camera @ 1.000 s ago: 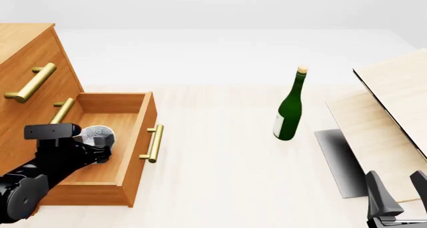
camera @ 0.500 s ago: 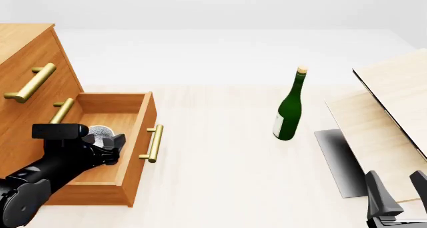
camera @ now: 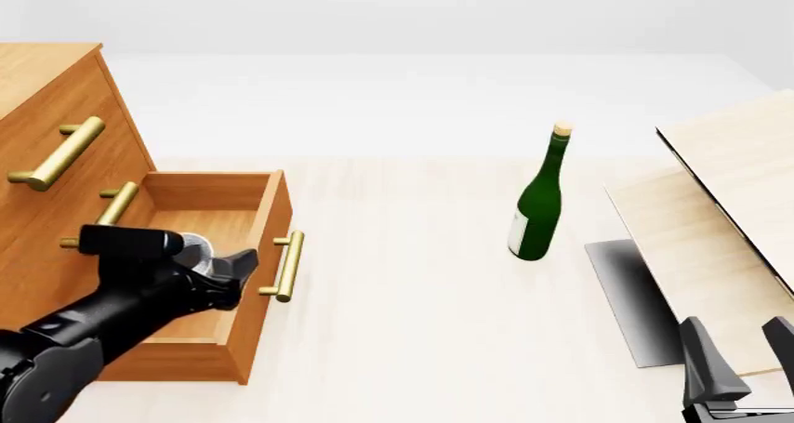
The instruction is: Put the bowl in the bottom drawer of the cabinet and close it.
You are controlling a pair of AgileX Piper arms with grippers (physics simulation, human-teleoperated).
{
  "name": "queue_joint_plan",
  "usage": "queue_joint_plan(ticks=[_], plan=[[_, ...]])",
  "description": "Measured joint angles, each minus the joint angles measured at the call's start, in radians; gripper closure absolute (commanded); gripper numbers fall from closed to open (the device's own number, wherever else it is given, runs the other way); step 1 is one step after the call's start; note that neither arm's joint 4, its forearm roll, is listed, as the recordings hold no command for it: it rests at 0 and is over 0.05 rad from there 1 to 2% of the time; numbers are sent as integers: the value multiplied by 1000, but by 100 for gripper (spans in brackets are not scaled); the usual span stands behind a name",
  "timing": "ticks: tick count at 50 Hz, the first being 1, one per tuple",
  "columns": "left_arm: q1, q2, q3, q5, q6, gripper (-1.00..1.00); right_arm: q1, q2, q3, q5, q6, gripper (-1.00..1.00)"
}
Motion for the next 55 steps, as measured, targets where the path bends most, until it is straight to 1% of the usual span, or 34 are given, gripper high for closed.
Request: queue_joint_plan(ticks=[37,55], plan=[[-164,-31,-23,36,-30,-100,0,0,0,0,0,-100],[-242,-9,-31,32,-68,-100,0,0,0,0,0,-100]])
